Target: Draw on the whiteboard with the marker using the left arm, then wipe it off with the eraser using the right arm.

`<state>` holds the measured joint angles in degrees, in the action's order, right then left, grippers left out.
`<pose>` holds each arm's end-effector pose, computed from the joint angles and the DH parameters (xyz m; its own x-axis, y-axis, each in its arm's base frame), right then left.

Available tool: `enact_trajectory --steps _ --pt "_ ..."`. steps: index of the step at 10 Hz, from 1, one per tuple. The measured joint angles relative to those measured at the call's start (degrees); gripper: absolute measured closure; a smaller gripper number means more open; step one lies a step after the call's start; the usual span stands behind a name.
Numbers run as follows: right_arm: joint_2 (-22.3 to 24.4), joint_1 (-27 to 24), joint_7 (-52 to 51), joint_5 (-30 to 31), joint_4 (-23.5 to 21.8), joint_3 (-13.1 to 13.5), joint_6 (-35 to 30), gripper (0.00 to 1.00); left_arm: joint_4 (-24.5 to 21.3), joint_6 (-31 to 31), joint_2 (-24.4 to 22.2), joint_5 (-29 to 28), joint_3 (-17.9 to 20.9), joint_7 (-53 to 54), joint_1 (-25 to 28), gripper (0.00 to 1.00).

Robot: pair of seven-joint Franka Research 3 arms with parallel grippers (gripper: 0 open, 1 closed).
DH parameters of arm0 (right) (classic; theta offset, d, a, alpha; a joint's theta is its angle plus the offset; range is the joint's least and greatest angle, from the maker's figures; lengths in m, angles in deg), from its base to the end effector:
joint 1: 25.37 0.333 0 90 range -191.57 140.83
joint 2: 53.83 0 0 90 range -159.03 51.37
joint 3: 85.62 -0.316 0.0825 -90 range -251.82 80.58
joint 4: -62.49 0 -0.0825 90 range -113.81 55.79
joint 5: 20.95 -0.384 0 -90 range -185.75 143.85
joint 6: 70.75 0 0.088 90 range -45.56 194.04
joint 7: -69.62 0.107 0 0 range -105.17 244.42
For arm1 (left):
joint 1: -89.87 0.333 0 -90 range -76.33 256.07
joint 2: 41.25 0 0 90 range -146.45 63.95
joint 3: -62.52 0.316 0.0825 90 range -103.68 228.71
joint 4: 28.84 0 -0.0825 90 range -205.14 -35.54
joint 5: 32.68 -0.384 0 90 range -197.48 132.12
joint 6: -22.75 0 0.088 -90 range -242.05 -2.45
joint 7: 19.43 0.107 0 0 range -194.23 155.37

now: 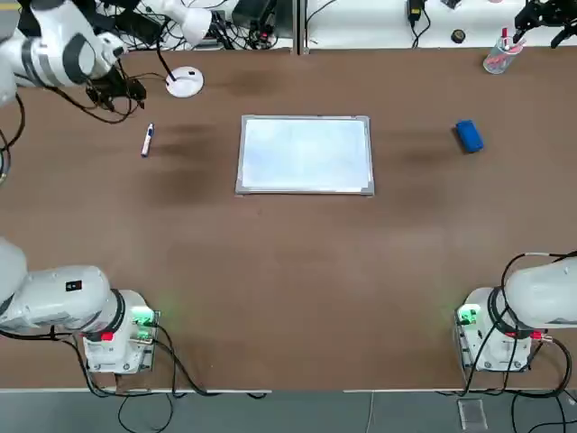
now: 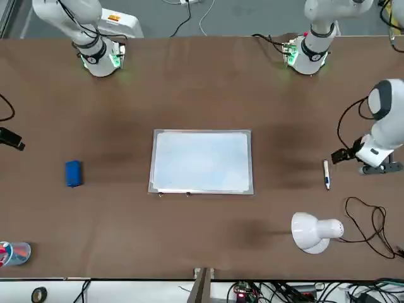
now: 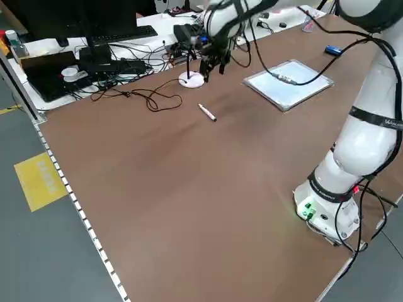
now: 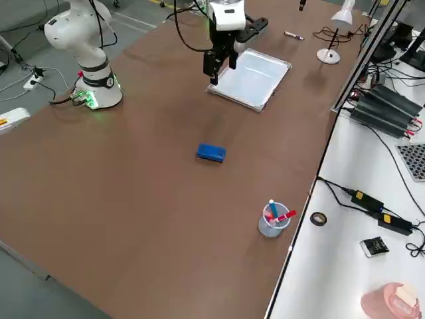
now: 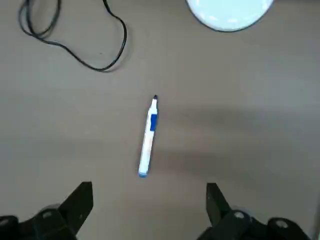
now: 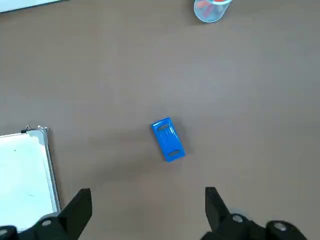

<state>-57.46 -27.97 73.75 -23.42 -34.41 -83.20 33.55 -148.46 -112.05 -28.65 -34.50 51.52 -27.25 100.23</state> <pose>0.5879 -0.0475 0.5532 0.9836 -0.1690 0.0626 -0.1665 -0.9851 -0.0443 0.5820 -0.0037 0.3258 0.9929 0.1093 0.0466 0.1082 -0.9938 0.0246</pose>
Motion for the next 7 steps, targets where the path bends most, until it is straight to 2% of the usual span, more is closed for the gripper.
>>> enact_trajectory --steps 2,4,5,6,7 --pt "0.0 0.0 0.45 0.0 0.0 0.0 0.0 0.0 -2.77 -5.16 3.05 0.0 0.02 0.01 1.1 0.02" --pt "0.0 0.0 0.74 0.0 0.0 0.02 0.0 0.0 -3.5 -7.23 5.9 0.0 0.02 0.01 1.47 0.03" --pt "0.0 0.0 0.81 0.0 0.0 0.03 0.0 0.0 -3.49 -7.68 6.88 -0.01 0.01 0.01 1.47 0.07" --pt "0.0 0.0 0.86 0.0 0.0 0.04 0.0 0.0 -3.49 -7.95 7.62 -0.42 0.01 0.08 1.46 0.19" --pt "0.0 0.0 0.91 0.0 0.0 0.05 0.0 0.0 -3.49 -8.3 8.16 -2.01 0.0 0.14 1.48 0.22"
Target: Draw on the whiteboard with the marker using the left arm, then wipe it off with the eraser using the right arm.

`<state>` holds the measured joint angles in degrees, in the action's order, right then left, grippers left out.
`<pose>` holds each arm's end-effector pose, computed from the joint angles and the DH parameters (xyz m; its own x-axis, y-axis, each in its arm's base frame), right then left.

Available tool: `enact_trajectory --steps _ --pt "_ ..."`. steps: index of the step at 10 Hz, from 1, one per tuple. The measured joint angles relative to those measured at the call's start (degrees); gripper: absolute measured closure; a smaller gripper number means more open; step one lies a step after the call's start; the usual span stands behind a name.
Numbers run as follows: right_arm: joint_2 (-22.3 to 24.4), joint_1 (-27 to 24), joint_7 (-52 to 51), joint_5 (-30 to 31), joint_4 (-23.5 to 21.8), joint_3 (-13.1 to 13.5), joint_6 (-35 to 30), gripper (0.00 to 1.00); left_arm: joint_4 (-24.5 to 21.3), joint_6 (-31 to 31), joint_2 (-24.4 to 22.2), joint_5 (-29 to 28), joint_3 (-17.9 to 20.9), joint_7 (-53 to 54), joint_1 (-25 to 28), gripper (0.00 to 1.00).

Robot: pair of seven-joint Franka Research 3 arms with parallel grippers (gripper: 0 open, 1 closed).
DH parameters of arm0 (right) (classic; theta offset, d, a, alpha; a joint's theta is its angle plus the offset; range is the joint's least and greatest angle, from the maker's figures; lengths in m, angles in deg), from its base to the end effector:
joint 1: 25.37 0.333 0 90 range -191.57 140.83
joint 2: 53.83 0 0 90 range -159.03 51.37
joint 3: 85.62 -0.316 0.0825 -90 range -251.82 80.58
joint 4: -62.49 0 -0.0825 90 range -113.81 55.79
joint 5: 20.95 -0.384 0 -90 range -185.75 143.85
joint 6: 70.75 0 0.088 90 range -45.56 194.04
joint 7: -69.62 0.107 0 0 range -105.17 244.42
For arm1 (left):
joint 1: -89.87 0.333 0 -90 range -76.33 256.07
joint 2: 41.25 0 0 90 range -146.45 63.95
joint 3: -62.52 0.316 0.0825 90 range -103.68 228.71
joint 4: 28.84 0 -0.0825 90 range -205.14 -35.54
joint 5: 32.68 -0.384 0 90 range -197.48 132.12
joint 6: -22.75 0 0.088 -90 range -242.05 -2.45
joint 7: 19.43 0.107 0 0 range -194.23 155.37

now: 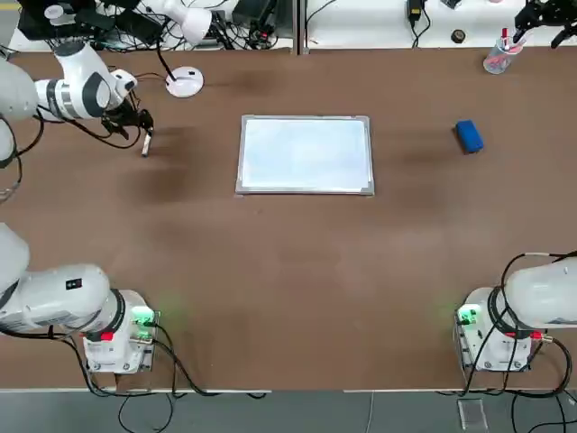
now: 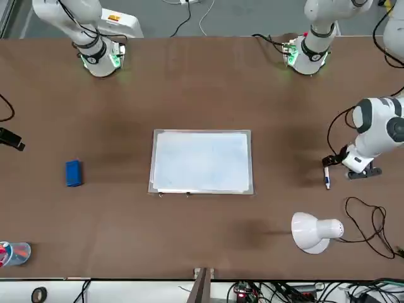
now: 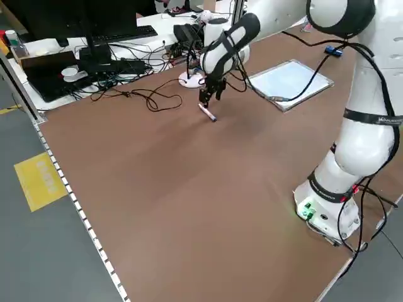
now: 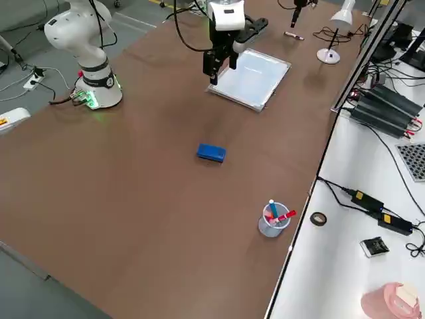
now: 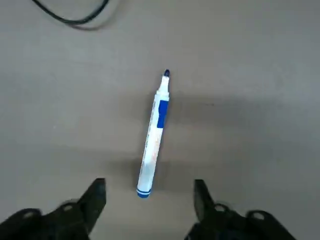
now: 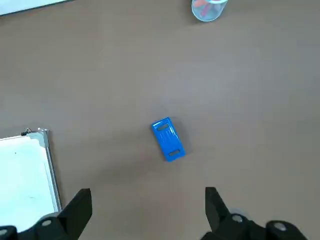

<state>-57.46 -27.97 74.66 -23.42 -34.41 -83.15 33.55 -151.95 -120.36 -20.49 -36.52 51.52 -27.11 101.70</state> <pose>0.5879 -0.0480 0.5532 0.9807 -0.1855 0.0619 -0.1829 -0.9821 -0.0453 0.5694 0.0080 0.2333 0.9943 0.1064 -0.0083 0.1066 -0.9939 0.0269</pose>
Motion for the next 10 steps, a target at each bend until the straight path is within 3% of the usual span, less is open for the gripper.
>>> enact_trajectory --steps 3,10 --pt "0.0 0.0 0.13 0.0 0.0 0.01 0.0 0.0 -0.02 -1.83 1.66 -4.76 0.01 -0.03 1.0 0.25" --pt "0.0 0.0 0.27 0.24 0.0 0.09 0.0 0.0 -0.01 -3.22 4.27 -5.64 -0.65 0.12 1.54 0.32"
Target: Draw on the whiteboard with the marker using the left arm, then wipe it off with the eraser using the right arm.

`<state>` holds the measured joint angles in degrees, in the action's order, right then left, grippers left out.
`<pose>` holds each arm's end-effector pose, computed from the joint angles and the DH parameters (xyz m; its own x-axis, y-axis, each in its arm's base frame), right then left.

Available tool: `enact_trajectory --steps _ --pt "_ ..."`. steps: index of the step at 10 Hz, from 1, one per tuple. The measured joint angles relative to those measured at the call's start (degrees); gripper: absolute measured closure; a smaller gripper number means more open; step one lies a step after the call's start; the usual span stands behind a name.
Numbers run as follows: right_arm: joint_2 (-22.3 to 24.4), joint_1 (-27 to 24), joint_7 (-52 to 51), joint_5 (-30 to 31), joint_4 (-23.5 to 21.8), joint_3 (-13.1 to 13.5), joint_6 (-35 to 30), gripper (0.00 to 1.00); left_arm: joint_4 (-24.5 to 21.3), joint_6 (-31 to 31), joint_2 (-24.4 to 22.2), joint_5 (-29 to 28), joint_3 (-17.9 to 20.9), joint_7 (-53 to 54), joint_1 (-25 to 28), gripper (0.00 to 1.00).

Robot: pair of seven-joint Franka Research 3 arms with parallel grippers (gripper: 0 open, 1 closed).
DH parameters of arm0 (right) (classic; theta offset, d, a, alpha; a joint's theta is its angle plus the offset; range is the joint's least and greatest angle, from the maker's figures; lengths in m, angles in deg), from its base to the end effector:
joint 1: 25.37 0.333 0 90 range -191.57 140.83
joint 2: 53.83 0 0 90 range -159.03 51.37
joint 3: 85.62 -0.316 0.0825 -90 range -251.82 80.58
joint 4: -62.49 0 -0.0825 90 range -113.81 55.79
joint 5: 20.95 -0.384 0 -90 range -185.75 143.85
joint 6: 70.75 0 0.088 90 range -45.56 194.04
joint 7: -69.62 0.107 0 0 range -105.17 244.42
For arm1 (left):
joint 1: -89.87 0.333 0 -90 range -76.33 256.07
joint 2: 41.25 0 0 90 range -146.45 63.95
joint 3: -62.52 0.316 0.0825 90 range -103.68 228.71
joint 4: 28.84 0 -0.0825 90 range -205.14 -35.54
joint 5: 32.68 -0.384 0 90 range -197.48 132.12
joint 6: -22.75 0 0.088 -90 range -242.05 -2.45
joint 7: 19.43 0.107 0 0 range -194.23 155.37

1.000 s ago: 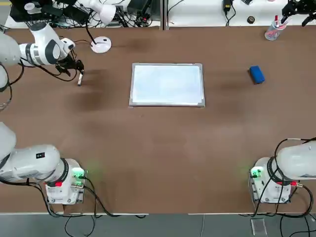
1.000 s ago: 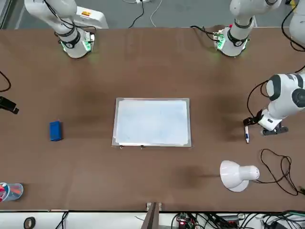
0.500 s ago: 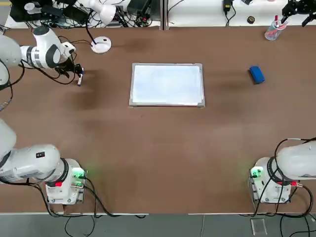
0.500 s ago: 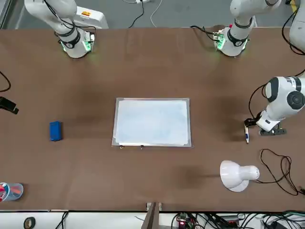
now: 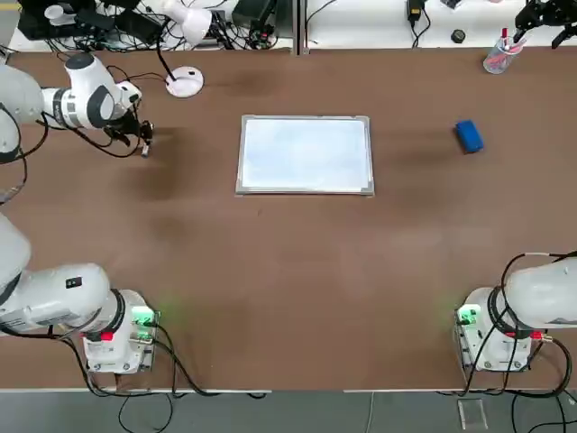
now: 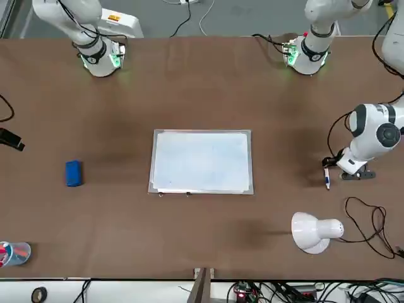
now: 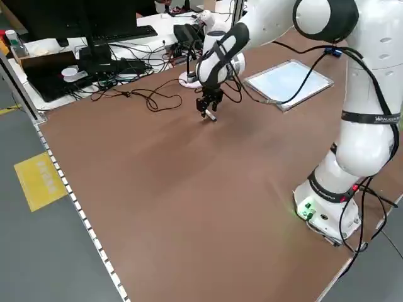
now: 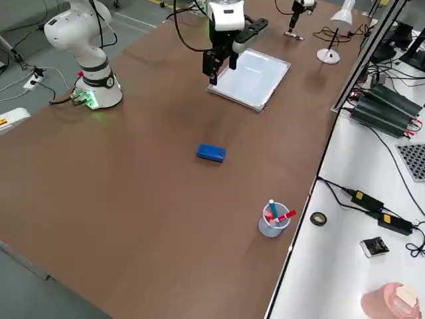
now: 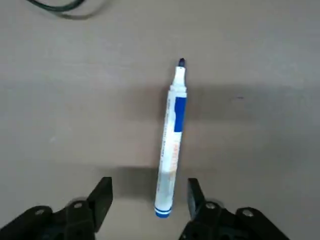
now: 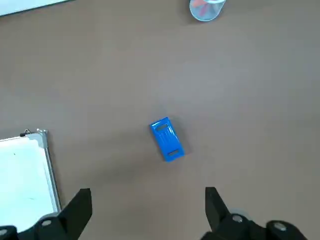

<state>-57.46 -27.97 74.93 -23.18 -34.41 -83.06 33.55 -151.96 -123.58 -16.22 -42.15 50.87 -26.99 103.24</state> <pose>0.5878 -0.0492 0.5532 0.9797 -0.1907 0.0621 -0.1883 -0.9812 -0.0414 0.5667 0.0136 0.1971 0.9990 0.0412 -0.0175 0.0411 -0.9991 -0.0057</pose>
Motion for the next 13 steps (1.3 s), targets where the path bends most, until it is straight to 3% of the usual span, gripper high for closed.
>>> enact_trajectory --steps 3,13 --pt "0.0 0.0 0.0 0.03 0.0 0.03 -0.04 0.0 0.01 -0.02 0.45 -0.06 -0.14 0.01 -0.09 0.42" --pt "0.0 0.0 0.01 0.05 0.0 0.13 -0.25 0.0 0.91 -0.4 2.29 -0.08 -0.18 0.04 -0.33 0.53"
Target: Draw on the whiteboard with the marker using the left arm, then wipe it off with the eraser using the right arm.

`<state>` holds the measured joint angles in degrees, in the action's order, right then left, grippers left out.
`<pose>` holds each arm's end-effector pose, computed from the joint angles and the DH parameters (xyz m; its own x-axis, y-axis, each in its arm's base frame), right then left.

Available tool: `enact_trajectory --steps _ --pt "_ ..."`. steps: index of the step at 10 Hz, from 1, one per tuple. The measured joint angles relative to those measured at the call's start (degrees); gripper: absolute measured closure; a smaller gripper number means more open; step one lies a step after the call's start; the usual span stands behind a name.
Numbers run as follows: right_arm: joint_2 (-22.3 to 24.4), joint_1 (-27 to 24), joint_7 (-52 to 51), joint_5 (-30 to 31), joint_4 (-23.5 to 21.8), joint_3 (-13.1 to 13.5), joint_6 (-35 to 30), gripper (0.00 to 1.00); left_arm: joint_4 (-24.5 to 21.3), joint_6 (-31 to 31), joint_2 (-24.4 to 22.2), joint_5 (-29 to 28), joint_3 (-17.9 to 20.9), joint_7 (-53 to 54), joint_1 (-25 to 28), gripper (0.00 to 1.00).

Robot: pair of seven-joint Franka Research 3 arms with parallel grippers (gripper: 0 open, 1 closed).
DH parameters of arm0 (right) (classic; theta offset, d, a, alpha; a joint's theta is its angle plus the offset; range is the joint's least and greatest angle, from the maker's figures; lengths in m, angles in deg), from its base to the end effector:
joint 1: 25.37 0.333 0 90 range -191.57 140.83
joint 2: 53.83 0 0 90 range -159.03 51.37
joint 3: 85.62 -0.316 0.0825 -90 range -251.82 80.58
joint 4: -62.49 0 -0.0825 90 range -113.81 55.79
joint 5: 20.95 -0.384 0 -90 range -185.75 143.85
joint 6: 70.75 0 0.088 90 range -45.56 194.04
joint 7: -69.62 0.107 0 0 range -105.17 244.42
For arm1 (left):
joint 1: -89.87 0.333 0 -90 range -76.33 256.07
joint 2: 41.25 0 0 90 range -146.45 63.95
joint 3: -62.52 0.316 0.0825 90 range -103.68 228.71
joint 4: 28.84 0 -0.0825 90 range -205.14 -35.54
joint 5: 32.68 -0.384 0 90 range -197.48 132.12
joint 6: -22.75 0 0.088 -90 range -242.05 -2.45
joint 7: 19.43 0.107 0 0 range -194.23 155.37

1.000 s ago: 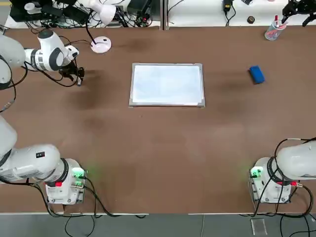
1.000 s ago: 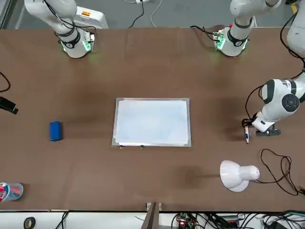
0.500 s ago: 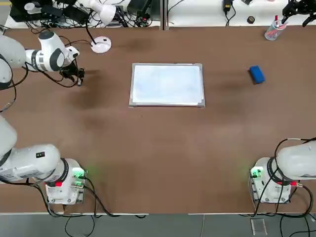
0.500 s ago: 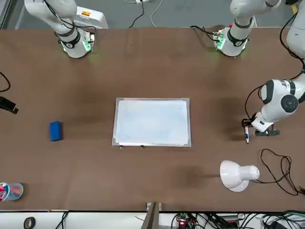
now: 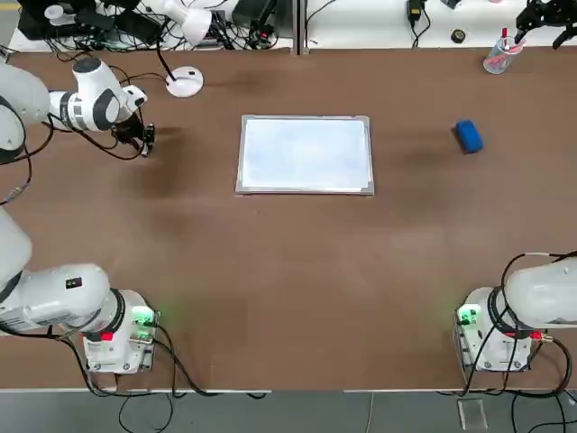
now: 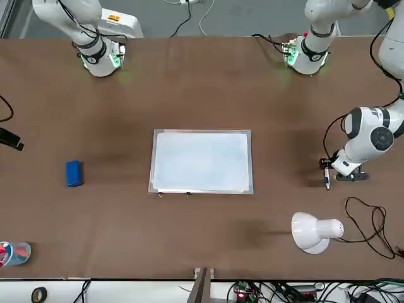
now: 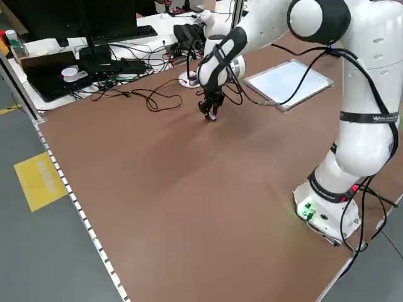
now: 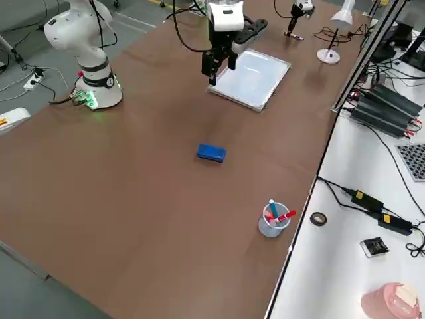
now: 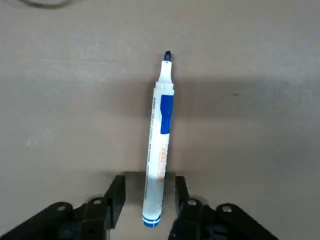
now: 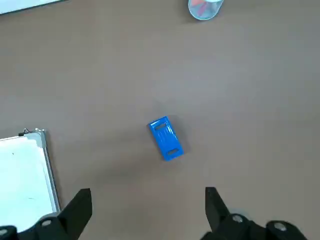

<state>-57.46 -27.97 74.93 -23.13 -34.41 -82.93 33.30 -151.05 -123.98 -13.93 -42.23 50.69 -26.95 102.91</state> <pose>0.5872 -0.0505 0.5528 0.9796 -0.1925 0.0579 -0.1904 -0.9809 -0.0400 0.5682 0.0080 0.1813 0.9989 0.0319 -0.0336 0.0320 -0.9995 0.0034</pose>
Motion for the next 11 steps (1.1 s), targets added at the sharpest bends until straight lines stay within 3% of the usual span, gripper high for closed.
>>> enact_trajectory --steps 3,6,11 --pt "0.0 0.0 0.0 0.09 0.0 0.0 0.0 0.0 0.24 -0.05 0.29 0.0 0.0 0.0 0.0 0.58" --pt "0.0 0.0 0.0 0.12 0.0 0.0 0.0 0.0 0.4 -0.03 0.5 -0.01 -0.01 0.0 0.0 0.82" --pt "0.0 0.0 0.0 0.16 0.0 0.0 0.0 0.0 2.89 2.28 0.17 0.21 -2.51 -0.76 0.44 0.82"
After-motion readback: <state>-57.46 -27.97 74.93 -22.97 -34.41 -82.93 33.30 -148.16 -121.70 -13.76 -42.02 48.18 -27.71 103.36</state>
